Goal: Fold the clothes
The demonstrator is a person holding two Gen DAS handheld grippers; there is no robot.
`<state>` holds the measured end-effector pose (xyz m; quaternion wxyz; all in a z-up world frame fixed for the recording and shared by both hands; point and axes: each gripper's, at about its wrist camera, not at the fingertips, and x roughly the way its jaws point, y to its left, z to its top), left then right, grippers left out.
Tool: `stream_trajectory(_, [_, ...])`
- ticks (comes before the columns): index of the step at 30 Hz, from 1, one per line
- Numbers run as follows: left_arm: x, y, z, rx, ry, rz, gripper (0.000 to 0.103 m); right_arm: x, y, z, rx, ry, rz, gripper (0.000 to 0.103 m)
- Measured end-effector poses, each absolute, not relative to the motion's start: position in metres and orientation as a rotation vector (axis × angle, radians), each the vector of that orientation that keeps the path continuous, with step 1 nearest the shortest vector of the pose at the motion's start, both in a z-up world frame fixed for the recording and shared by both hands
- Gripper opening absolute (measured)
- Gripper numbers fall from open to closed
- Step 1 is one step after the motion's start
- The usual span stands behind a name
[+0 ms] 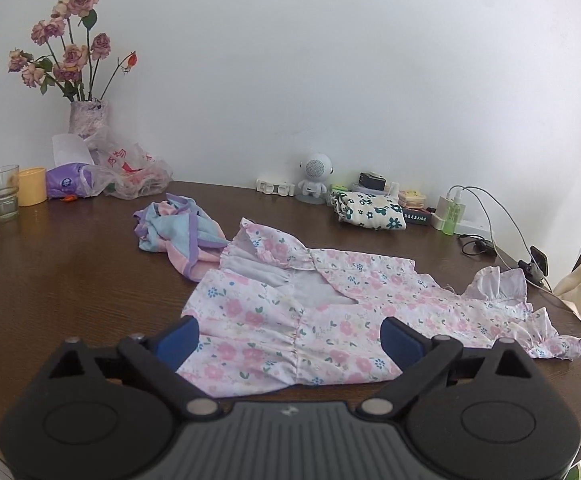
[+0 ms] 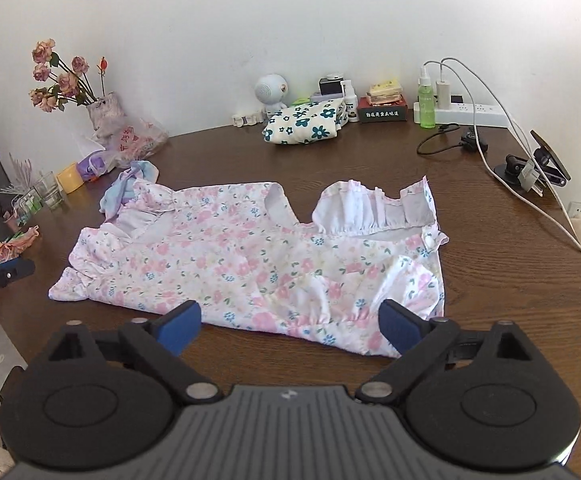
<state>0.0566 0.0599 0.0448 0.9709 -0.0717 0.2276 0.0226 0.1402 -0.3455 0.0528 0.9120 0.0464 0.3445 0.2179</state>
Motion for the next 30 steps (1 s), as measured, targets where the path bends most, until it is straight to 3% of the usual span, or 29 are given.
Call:
stream_trajectory(10, [0.023, 0.029, 0.029, -0.222, 0.503, 0.077, 0.102, 0.075, -0.321, 0.043, 0.182, 0.668, 0.305, 0.103])
stream_trajectory(30, [0.02, 0.013, 0.038, -0.183, 0.523, 0.067, 0.103, 0.065, -0.302, 0.038, 0.13, 0.69, 0.294, 0.103])
